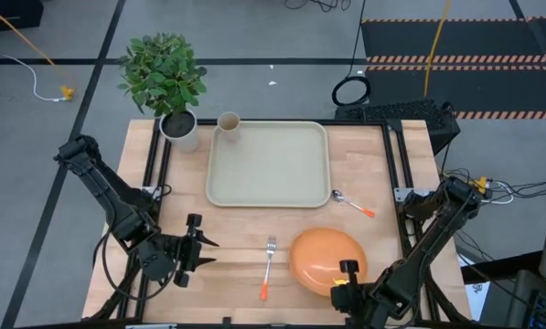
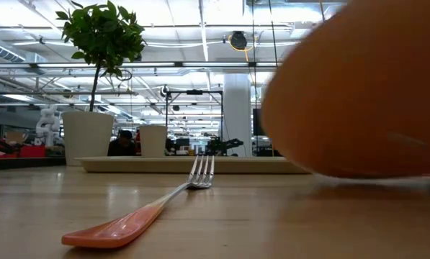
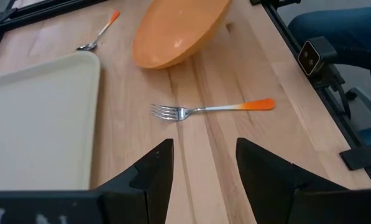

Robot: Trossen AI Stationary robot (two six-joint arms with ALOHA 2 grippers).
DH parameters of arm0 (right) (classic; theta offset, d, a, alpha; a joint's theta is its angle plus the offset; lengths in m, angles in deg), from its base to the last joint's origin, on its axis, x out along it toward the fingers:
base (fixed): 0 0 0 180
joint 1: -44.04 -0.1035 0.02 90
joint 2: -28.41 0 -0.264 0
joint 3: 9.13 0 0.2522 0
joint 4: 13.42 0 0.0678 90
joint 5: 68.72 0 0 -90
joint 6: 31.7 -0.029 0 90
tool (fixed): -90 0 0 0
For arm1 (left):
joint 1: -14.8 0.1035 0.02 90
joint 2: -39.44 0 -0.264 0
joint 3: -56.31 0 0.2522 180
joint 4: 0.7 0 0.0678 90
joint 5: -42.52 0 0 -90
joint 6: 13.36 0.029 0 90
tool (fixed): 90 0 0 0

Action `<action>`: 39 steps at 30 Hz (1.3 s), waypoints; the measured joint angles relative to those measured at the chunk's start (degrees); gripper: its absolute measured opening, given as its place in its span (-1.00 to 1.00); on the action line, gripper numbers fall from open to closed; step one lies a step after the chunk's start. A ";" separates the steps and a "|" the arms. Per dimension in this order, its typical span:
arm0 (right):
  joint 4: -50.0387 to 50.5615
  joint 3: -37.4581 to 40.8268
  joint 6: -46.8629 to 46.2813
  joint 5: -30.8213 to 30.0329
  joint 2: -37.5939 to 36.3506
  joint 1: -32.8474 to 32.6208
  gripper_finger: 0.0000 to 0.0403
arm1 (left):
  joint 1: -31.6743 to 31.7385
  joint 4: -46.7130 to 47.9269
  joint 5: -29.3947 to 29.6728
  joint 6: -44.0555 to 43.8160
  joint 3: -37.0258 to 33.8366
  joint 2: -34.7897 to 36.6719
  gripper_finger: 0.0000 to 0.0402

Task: Pick and place plate/cup/fork/spoon on tray
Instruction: Put the orange plate on the brown tray

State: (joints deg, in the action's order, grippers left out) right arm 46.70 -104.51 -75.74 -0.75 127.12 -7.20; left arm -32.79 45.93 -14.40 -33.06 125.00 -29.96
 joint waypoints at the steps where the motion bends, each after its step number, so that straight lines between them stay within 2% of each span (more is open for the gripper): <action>1: 0.95 -0.78 1.90 -1.03 0.00 0.49 -1.00 | 0.00 0.01 0.00 0.00 0.00 0.00 -0.12; 7: 2.41 -2.94 14.20 -5.13 0.00 4.53 -1.00 | 0.00 0.04 0.00 -0.28 0.00 0.00 -0.12; 15: 1.29 -3.05 27.27 -6.53 0.00 13.16 -1.00 | -0.96 0.46 0.02 -0.07 0.00 0.00 -0.12; 26: -11.33 -3.05 47.74 -6.40 0.00 26.24 -1.00 | -0.98 0.46 0.04 -1.83 0.00 0.00 -0.12; 28: -14.05 -3.05 50.59 -4.87 0.00 28.82 -1.00 | -0.98 0.51 0.04 -2.58 -0.01 0.00 -0.12; 33: -19.95 -3.05 54.63 3.52 0.00 35.68 -1.00 | -1.55 1.78 0.92 -3.51 -0.02 0.00 -0.12; 39: -24.60 -3.09 59.60 8.69 0.40 43.45 -1.00 | -2.03 2.14 2.12 -2.86 0.00 0.00 -0.12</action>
State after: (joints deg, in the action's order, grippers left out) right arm 22.10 -107.60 -16.14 7.94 127.52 36.25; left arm -34.82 48.07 -12.28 -35.92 125.00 -29.96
